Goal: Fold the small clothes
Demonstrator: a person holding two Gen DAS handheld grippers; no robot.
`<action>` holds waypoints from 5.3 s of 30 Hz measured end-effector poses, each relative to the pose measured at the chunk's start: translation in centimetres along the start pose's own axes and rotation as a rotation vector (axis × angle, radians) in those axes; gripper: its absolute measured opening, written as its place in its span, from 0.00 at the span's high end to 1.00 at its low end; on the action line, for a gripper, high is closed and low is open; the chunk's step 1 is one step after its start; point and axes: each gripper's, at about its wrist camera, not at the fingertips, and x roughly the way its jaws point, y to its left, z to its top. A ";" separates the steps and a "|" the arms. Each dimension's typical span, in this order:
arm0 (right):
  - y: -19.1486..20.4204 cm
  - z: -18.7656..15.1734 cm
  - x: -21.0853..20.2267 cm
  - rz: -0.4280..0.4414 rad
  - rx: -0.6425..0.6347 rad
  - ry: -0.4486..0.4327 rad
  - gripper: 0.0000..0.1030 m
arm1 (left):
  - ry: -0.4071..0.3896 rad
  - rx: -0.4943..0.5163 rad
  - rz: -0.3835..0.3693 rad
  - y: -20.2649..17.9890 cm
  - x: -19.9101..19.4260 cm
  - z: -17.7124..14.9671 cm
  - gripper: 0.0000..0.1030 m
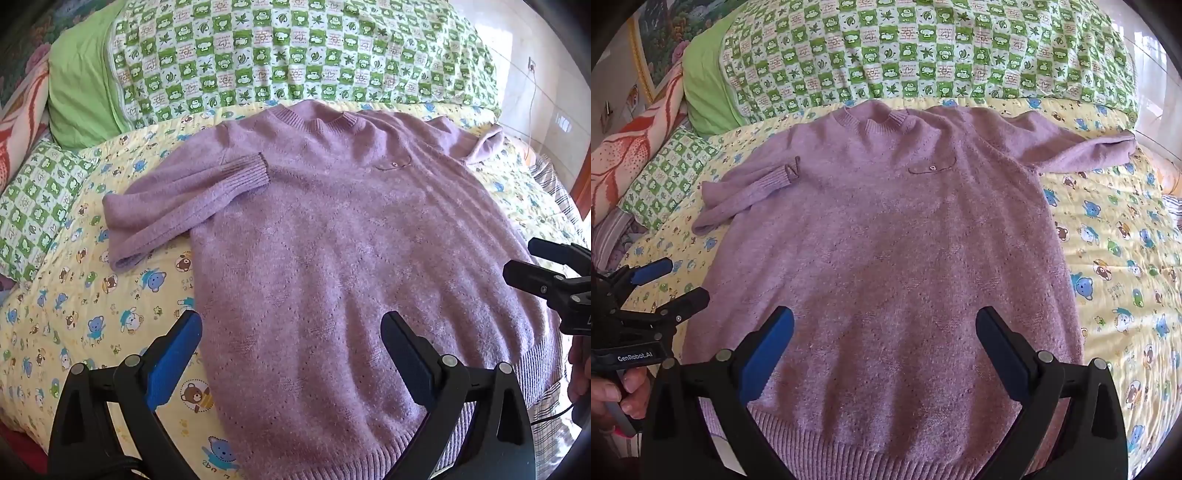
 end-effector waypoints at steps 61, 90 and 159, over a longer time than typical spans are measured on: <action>-6.7 3.3 2.6 -0.004 0.198 0.050 0.04 | 0.081 -0.025 0.006 1.0 5.8 4.2 0.05; -37.5 20.8 9.6 -0.268 0.660 -0.099 0.39 | 0.158 -0.155 -0.072 1.1 18.7 17.7 0.05; -16.1 14.3 10.0 0.298 0.275 -0.011 0.39 | 0.200 -0.254 -0.255 3.7 18.2 17.9 0.59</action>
